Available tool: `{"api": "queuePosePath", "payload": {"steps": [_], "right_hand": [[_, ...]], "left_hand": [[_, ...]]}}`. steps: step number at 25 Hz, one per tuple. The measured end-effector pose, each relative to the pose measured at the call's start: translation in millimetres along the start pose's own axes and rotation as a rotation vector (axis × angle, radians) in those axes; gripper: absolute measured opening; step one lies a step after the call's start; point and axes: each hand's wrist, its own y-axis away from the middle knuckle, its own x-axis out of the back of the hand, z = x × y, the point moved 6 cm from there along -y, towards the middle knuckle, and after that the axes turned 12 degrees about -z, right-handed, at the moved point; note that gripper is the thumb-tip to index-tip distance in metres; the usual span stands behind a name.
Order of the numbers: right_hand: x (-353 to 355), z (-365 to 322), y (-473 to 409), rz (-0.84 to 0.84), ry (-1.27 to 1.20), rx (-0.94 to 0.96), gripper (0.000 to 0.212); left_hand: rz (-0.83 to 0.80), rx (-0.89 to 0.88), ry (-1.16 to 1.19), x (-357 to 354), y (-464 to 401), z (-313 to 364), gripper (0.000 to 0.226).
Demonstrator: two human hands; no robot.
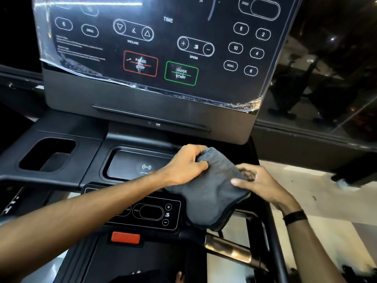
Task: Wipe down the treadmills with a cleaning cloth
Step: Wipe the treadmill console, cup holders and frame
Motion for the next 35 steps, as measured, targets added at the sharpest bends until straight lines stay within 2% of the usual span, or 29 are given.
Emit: {"api": "queuePosePath", "payload": {"steps": [2,3,5,7,9,10,13,14,16,18,20,23,28,30,35], "right_hand": [[10,-11,3,-0.039,0.164,-0.061,0.018],[18,-20,2,0.007,0.262,-0.068,0.016],[42,-42,0,0.236,0.459,-0.081,0.019],[58,-72,0,0.504,0.653,-0.017,0.021],[41,-97,-9,0.628,0.770,0.163,0.022],[24,-101,-17,0.648,0.794,0.234,0.025],[-24,-76,-37,0.711,0.767,0.210,0.039],[-35,-63,-39,0.723,0.755,0.221,0.042],[-53,-40,-43,0.682,0.772,0.303,0.037],[-70,-19,-55,0.519,0.787,0.265,0.045],[-83,-3,-72,0.380,0.837,0.098,0.062],[-98,5,-92,0.267,0.996,-0.122,0.099],[-114,-3,-111,0.164,1.138,-0.147,0.128],[-115,-2,-113,0.141,1.160,-0.123,0.132],[-136,-9,-117,0.075,1.177,0.039,0.116]], "left_hand": [[-0.015,0.037,-0.062,3,2,-4,0.028],[-0.002,0.050,-0.076,5,4,-5,0.025],[0.072,0.057,-0.055,4,7,-1,0.016],[0.088,0.096,0.063,-4,12,-2,0.016],[0.035,0.222,0.191,-17,17,-12,0.019],[0.059,0.302,0.185,-16,20,-18,0.022],[0.280,0.551,-0.211,25,42,-38,0.030],[0.347,0.595,-0.265,41,52,-42,0.037],[0.442,0.610,-0.241,68,70,-53,0.044],[0.475,0.622,-0.241,88,86,-62,0.042],[0.531,0.605,-0.259,101,101,-66,0.029],[0.620,0.567,-0.336,112,124,-70,0.010],[0.533,0.622,-0.486,113,147,-82,0.013],[0.529,0.643,-0.487,122,156,-88,0.012],[0.539,0.618,-0.462,159,166,-108,0.012]]}}
